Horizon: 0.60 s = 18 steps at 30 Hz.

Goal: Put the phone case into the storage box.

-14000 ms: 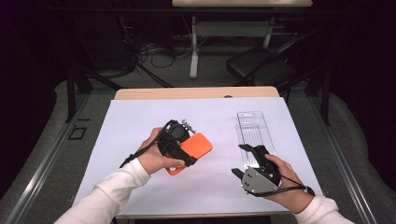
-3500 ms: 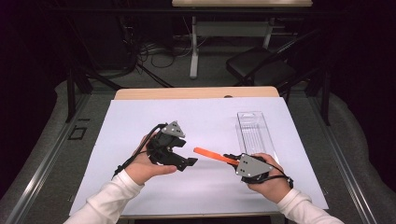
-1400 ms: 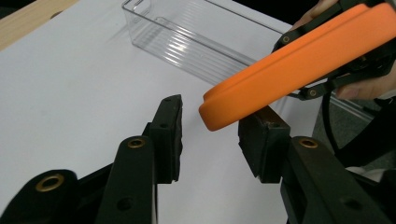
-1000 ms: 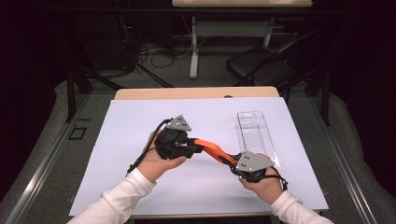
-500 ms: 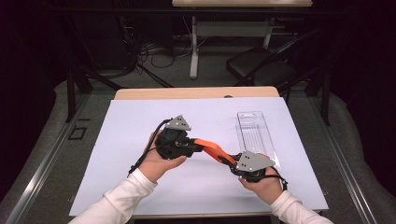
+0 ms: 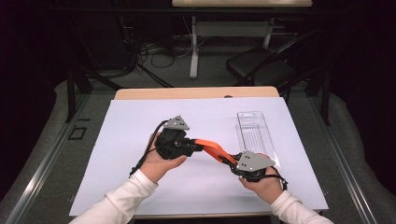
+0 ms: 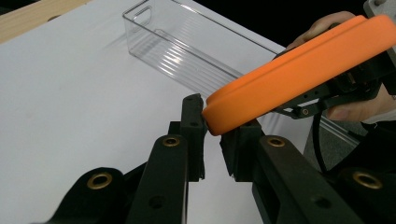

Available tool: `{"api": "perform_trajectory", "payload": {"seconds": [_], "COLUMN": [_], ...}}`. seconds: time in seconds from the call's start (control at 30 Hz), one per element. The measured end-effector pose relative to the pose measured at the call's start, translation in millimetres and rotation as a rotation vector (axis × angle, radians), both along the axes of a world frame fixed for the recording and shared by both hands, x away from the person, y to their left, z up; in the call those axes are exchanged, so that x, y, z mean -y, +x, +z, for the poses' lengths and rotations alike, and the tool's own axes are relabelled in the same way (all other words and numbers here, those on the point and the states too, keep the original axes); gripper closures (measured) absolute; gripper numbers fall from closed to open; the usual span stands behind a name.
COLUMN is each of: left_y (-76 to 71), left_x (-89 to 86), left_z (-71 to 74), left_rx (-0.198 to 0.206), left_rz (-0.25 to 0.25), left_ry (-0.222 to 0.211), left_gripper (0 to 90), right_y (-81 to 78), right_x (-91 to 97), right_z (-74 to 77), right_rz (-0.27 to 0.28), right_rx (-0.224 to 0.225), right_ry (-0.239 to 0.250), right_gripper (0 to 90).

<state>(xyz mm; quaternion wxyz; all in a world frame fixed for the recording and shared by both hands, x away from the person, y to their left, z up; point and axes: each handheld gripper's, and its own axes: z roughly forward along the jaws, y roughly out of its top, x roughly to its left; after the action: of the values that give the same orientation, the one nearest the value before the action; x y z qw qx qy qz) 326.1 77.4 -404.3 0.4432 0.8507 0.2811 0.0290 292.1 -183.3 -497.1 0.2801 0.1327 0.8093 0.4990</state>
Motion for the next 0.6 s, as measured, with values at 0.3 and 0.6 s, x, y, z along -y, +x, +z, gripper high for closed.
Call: {"api": "perform_trajectory", "payload": {"seconds": [0.3,0.6], "left_y": [-0.4,-0.1], "left_x": [-0.3,0.3], "left_z": [0.5,0.3], "left_rx": [0.0,0.004], "left_rz": [0.0,-0.006], "left_ry": [-0.008,-0.01], "left_gripper": [80.5,81.2], "right_y": [0.5,1.0], "right_x": [0.3,0.4], "right_z": [-0.6,-1.0], "right_rz": [0.003,0.007], "right_rx": [0.001,-0.009], "right_ry": [0.004,0.002], "right_gripper": [86.7,86.3]}}
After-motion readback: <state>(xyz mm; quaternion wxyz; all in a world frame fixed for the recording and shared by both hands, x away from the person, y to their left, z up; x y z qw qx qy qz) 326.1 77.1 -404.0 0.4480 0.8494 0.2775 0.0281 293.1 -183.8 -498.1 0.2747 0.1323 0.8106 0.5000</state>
